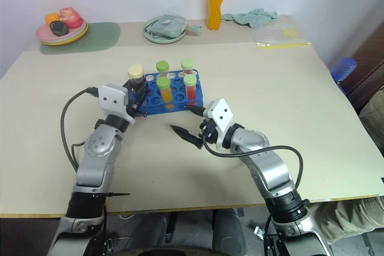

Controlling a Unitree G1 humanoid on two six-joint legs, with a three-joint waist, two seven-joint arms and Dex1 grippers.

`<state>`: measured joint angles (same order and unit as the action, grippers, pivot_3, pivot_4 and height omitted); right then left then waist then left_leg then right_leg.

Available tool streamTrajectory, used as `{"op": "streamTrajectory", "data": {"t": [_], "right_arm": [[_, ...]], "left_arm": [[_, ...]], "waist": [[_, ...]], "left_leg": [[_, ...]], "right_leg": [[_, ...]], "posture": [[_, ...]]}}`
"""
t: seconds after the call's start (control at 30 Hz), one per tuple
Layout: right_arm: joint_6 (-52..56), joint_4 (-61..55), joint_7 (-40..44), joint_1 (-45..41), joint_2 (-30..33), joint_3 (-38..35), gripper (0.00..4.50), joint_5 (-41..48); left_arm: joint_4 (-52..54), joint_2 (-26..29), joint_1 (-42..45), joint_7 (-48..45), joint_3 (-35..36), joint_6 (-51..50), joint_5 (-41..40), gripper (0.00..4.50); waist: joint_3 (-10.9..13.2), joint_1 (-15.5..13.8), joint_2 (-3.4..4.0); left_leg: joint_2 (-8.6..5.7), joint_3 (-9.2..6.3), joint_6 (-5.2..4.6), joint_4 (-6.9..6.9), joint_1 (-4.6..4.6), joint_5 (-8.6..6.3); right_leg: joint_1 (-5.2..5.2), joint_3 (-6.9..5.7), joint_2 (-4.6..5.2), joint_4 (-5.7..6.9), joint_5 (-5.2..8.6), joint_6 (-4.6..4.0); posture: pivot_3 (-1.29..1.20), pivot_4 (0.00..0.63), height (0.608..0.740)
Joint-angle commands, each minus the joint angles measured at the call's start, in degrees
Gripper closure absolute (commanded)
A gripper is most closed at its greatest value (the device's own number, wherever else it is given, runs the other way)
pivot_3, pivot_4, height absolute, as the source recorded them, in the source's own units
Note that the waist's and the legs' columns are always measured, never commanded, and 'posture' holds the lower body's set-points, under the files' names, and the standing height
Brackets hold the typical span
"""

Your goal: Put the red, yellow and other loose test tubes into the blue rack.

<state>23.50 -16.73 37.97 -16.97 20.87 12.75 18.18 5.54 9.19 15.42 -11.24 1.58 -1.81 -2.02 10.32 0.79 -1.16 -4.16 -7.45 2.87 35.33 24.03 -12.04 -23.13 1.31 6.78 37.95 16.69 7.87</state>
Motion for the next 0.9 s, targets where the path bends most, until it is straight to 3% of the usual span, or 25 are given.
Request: {"op": "streamTrajectory", "data": {"t": [0.03,0.27,0.4,0.5,0.63,0.9], "right_arm": [[-0.09,-2.98,-0.06,0.02,-0.21,-0.46,0.68,0.33],[0.03,-2.89,0.25,-0.01,-0.19,-0.40,0.68,0.58],[-0.14,-3.07,0.36,0.00,0.08,-0.59,0.68,0.39],[-0.29,-3.22,0.12,-0.20,0.75,-2.05,0.68,0.52],[1.55,-4.68,0.73,0.02,3.39,-6.90,0.68,3.31],[4.50,-3.28,4.13,4.25,14.88,-21.73,0.68,7.93]], "left_arm": [[0.59,-0.59,-0.35,-0.38,-0.45,0.41,-0.96,2.86],[0.81,-1.52,-0.73,-0.44,-0.18,-0.74,-1.55,2.86],[1.41,-1.67,-1.05,-0.42,0.31,-0.99,-2.35,1.60],[3.99,-1.19,-2.06,-1.02,1.76,-0.89,-4.30,0.17],[10.91,2.31,-5.37,-4.52,6.42,-5.31,-11.60,0.17],[16.74,21.77,-20.22,-18.87,20.89,-15.26,-22.56,0.17]], "waist": [[0.00,0.00,0.00],[0.00,-0.06,0.00],[0.00,-0.04,0.00],[0.00,0.07,0.00],[0.00,0.12,0.00],[0.00,-0.06,0.04]], "left_leg": [[0.00,0.00,0.00,0.00,0.00,0.00],[0.00,-0.01,0.00,0.01,0.00,0.00],[0.00,-0.01,0.00,0.01,0.00,0.00],[0.00,-0.01,0.00,0.01,0.00,0.00],[0.02,-0.07,0.00,-0.02,0.00,0.00],[0.05,-0.02,-0.04,-0.08,-0.01,-0.03]], "right_leg": [[0.00,0.00,0.00,0.00,0.00,0.00],[0.01,0.00,0.00,0.00,0.00,0.00],[0.01,0.00,0.00,0.00,0.00,0.00],[0.00,0.00,0.00,0.00,0.00,0.00],[-0.03,0.01,0.00,0.00,0.00,0.00],[0.03,0.02,0.00,-0.08,0.02,-0.01]], "posture": [[0.00,0.150,0.740],[0.00,0.150,0.740],[0.00,0.150,0.740],[0.00,0.150,0.740],[0.00,0.150,0.740],[0.00,0.150,0.740]]}}
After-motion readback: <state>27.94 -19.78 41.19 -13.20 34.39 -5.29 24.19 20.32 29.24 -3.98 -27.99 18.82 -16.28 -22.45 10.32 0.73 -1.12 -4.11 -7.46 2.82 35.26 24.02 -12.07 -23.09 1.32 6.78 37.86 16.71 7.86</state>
